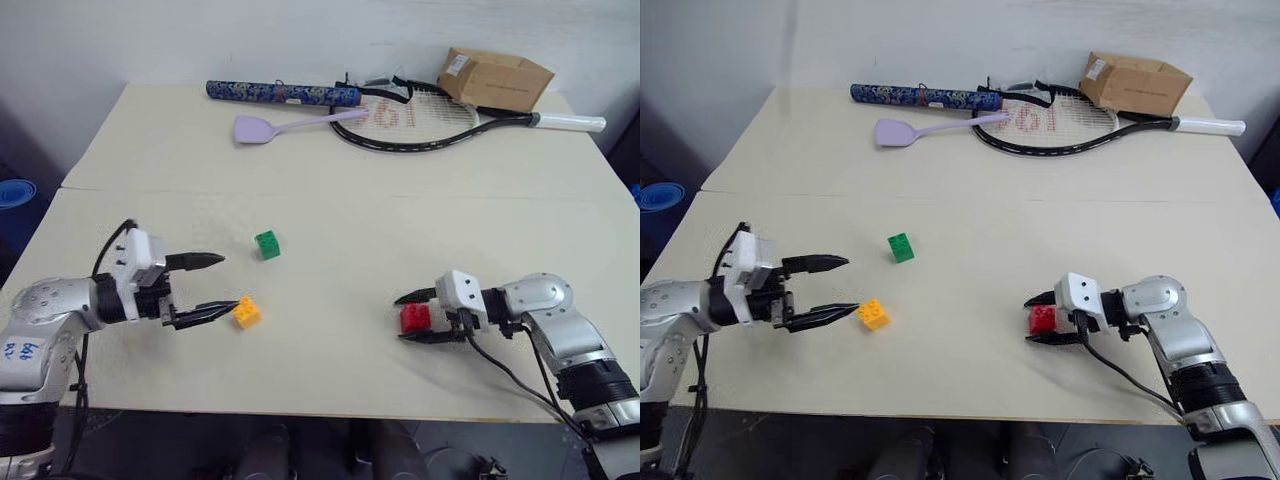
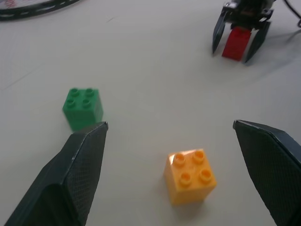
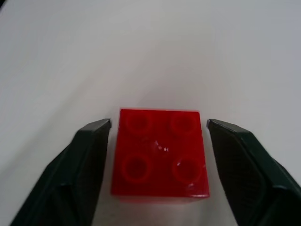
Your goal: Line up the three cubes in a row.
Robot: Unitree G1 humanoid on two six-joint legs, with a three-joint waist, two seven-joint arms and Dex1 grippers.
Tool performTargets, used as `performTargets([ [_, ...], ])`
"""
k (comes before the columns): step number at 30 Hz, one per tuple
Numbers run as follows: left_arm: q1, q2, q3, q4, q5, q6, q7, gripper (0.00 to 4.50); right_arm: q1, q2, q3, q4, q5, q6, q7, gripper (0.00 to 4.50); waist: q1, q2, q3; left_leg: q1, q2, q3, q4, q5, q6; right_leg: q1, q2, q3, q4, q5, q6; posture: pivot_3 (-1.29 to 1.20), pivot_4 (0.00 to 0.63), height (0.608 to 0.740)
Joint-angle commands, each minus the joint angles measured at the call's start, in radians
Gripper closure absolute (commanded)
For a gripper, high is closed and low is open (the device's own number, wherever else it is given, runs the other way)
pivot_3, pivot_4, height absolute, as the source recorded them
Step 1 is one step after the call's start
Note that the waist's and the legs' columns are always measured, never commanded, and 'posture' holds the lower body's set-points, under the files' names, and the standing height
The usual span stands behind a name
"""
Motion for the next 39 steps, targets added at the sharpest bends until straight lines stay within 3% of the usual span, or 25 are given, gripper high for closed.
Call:
performTargets([
  [1,0.062,0.028,0.119,0.040,-0.005,-0.012,0.005,0.00,0.043,-0.042,-0.127,-0.138,0.089,0.040,-0.039,0.05,0.000,0.000,0.000,0.000,0.000,0.000,0.000,0.000,0.000,0.000,0.000,0.000,0.000,0.000,0.000,0.00,0.150,0.740],
  [6,0.195,0.048,0.280,0.246,0.022,-0.023,0.018,0.00,0.211,-0.047,-0.367,-0.238,0.246,0.146,-0.127,0.05,0.001,0.000,0.000,0.001,0.000,0.000,0.000,-0.001,0.000,0.000,-0.001,0.000,-0.001,0.000,0.000,0.00,0.150,0.740],
  [9,0.262,0.058,0.315,0.343,0.036,-0.039,-0.012,0.00,0.353,-0.001,-0.495,-0.227,0.272,0.059,-0.137,0.05,0.008,-0.001,-0.001,0.001,0.000,0.000,-0.001,-0.002,0.001,0.001,-0.001,0.000,-0.002,0.000,0.000,0.00,0.150,0.740],
  [12,0.251,0.070,0.271,0.289,0.020,-0.008,-0.035,0.00,0.402,0.050,-0.572,-0.201,0.256,-0.072,-0.166,0.05,0.018,-0.001,0.000,0.001,0.000,0.001,-0.001,-0.003,0.003,0.001,-0.002,0.000,-0.004,0.000,0.000,0.00,0.150,0.740],
  [20,-0.253,-0.014,-0.062,0.288,0.077,0.075,0.032,0.00,0.428,0.074,-0.534,-0.310,0.292,-0.026,-0.221,0.05,0.030,-0.001,-0.001,0.002,-0.005,0.001,-0.001,-0.001,0.003,0.001,-0.009,0.000,0.004,0.001,0.000,0.00,0.150,0.740],
  [25,-0.522,-0.152,-0.256,0.494,0.210,-0.004,0.053,0.00,0.422,0.085,-0.502,-0.382,0.306,0.029,-0.281,0.05,0.018,-0.002,-0.001,0.001,-0.005,0.006,0.000,0.000,0.003,-0.001,0.003,-0.002,0.003,0.001,0.001,0.00,0.150,0.740],
  [32,-0.682,-0.276,-0.361,0.783,0.343,-0.193,0.057,0.00,0.475,0.095,-0.509,-0.436,0.292,0.033,-0.334,0.05,0.025,-0.003,0.000,0.001,-0.003,0.006,0.001,0.000,0.003,-0.001,0.004,-0.001,0.003,0.001,0.001,0.00,0.150,0.740],
  [35,-0.722,-0.312,-0.372,0.876,0.379,-0.256,0.074,0.58,0.502,0.097,-0.513,-0.454,0.292,0.034,-0.350,0.00,0.025,-0.003,0.000,0.001,-0.004,0.006,0.001,0.000,0.003,-0.001,0.004,-0.001,0.003,0.001,0.001,0.00,0.150,0.740],
  [39,-0.759,-0.348,-0.361,0.954,0.396,-0.313,0.083,1.83,0.528,0.099,-0.514,-0.472,0.293,0.032,-0.369,0.00,0.026,-0.004,0.000,0.001,-0.004,0.006,0.002,0.000,0.004,0.000,0.003,-0.001,0.003,0.001,0.001,0.00,0.150,0.740],
])
